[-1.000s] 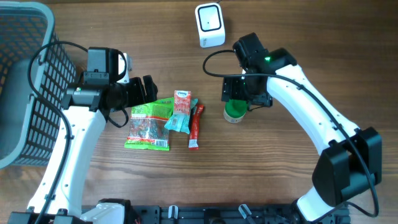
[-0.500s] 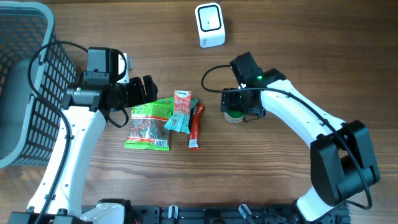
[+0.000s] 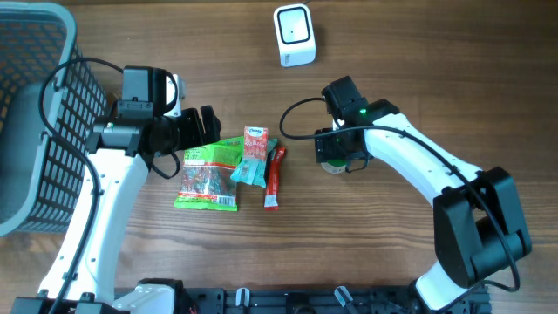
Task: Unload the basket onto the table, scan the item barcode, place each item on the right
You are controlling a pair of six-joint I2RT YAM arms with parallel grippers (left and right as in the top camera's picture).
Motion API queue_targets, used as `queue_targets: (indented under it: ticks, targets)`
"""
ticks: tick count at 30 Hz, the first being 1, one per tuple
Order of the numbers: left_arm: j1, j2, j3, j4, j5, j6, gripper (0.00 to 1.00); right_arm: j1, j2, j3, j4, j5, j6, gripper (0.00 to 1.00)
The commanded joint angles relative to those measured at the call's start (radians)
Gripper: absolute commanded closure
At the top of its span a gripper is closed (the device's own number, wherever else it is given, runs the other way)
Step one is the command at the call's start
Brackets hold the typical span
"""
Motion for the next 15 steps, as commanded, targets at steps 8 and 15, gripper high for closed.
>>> queue_targets:
  ticks: [8,15]
  targets:
    - [-0.005,0.003,0.003,0.002,0.011,-0.009,0.0,0.004,0.012,0.05,-0.04,0.028,-0.068,0.13]
    - [-0.005,0.003,0.003,0.002,0.011,-0.008,0.0,0.005,0.012,0.055,-0.057,0.011,-0.066,0.0]
